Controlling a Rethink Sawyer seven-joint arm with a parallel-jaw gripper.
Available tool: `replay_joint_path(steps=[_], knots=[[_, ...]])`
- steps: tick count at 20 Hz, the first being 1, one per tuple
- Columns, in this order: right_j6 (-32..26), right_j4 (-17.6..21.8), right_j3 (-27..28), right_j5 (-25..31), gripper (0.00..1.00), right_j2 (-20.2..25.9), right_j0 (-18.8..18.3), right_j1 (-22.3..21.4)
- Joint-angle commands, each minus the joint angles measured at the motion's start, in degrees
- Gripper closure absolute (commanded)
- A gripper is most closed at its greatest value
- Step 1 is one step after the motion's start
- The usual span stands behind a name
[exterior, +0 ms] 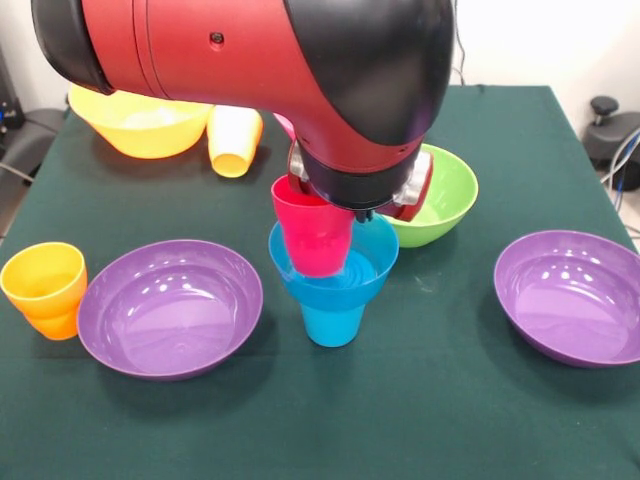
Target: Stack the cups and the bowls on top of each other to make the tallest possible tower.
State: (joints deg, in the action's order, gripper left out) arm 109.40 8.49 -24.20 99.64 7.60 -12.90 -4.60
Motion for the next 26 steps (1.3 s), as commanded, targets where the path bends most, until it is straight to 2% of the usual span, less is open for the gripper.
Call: replay_joint_path(steps=[1, 26], knots=[[9.21, -0.76, -6.37, -6.13, 1.00, 1.14, 2.09, -0.96], [9.27, -4.46, -9.14, -9.41, 1.00, -1.66, 2.91, -1.53]])
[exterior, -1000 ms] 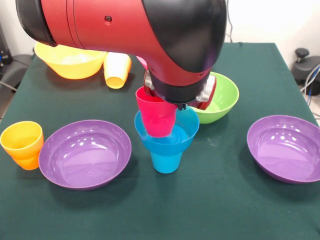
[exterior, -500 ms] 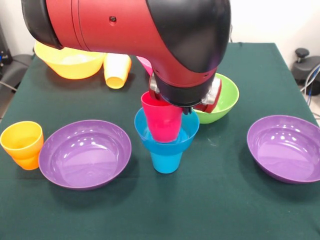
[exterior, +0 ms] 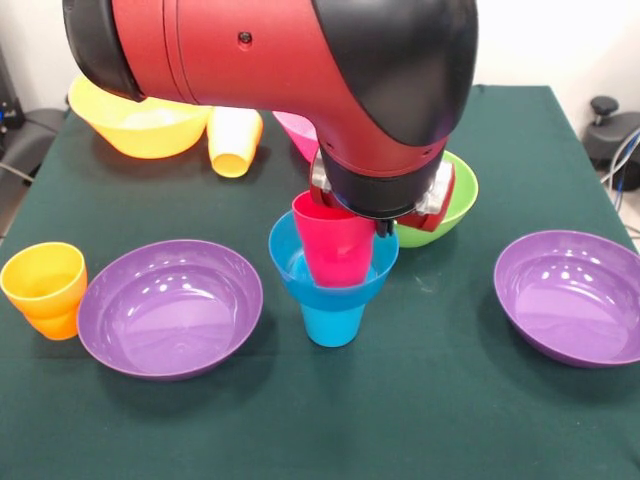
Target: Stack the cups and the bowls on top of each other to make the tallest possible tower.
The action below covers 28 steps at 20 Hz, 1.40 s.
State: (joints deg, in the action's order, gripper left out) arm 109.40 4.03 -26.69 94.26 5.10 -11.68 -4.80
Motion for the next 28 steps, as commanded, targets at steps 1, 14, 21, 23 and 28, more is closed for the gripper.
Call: replay_joint_path(steps=[1, 14, 21, 23, 28], knots=[[9.27, -0.17, -6.84, -4.10, 1.00, 0.64, 1.70, -1.42], [9.12, -1.30, -9.83, -4.36, 1.00, -1.40, 1.78, -2.61], [9.72, -2.27, -11.67, -5.17, 1.00, -2.04, 1.96, -3.22], [9.81, -2.64, -12.28, -5.66, 1.00, -2.34, 2.09, -3.44], [9.77, -3.43, -12.43, -6.11, 1.00, -2.88, 2.37, -3.45]])
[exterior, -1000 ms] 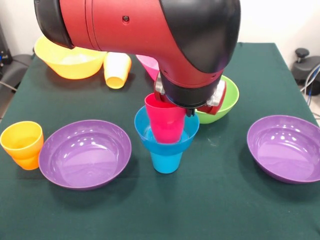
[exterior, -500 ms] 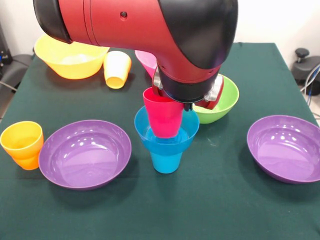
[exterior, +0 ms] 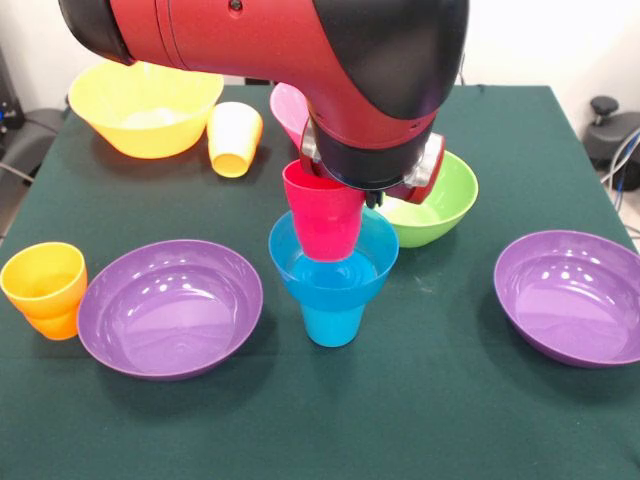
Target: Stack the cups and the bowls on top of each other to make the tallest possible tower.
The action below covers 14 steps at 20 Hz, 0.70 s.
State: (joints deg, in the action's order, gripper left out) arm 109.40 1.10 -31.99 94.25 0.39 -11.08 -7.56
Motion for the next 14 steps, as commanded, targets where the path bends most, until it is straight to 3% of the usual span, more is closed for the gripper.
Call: replay_joint_path(steps=[1, 14], knots=[[9.84, -0.66, -7.43, -6.39, 1.00, 1.76, 1.80, -0.80], [10.39, -2.29, -9.26, -9.93, 1.00, 0.83, 2.47, -1.09]])
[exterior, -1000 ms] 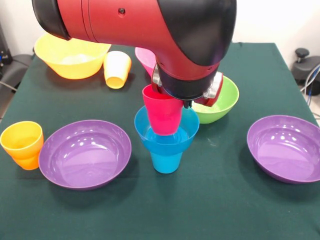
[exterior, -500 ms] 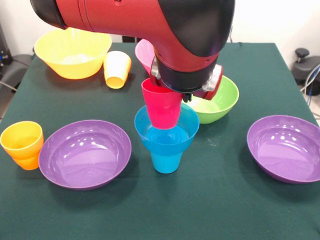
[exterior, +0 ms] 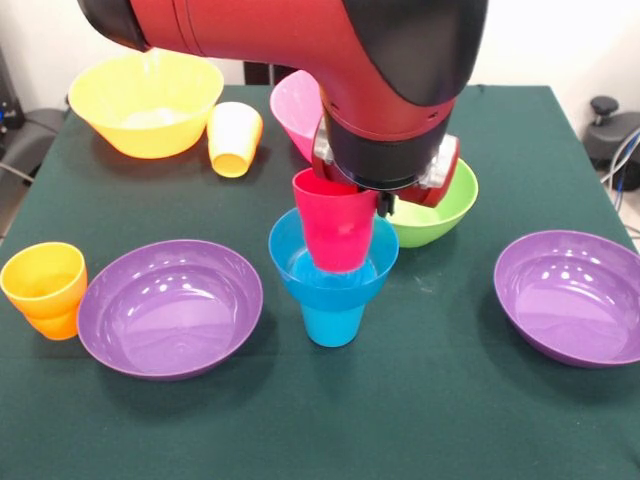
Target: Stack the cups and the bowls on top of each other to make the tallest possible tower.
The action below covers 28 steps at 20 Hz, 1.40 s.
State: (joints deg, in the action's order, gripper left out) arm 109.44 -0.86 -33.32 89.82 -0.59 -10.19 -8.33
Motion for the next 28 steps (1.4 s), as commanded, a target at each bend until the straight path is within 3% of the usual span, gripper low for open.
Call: replay_joint_path(steps=[1, 28], knots=[[10.33, -0.40, -8.11, -6.12, 1.00, 1.69, 1.63, -0.32], [9.92, -1.48, -12.62, -9.32, 1.00, -0.46, 2.42, -2.03]])
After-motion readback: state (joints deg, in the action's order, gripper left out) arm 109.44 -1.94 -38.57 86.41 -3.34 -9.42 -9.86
